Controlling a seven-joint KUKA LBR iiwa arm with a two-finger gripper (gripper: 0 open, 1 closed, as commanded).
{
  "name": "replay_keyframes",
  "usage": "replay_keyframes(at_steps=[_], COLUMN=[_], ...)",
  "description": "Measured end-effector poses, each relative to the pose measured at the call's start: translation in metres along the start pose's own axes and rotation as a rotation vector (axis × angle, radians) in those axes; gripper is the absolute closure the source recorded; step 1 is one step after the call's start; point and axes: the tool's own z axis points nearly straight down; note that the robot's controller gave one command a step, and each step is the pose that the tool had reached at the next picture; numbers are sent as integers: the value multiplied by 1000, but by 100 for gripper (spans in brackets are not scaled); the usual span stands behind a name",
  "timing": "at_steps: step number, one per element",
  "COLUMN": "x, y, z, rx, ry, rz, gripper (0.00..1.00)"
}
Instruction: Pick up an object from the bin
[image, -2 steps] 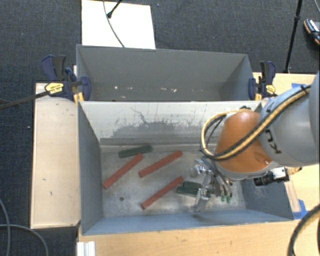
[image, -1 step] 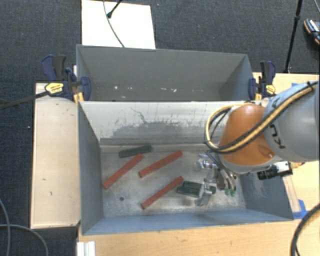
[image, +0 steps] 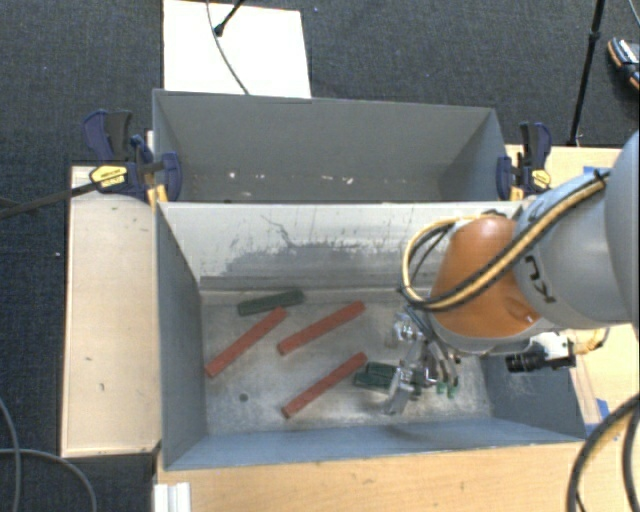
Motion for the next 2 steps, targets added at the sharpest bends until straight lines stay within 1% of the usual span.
replay_keyframes(at_steps=[1, 2], x=[-6, -6], y=[-1, -1], z=[12, 12], rx=[0, 0], ry=[2, 2], rz=[64, 64], gripper=[100, 100])
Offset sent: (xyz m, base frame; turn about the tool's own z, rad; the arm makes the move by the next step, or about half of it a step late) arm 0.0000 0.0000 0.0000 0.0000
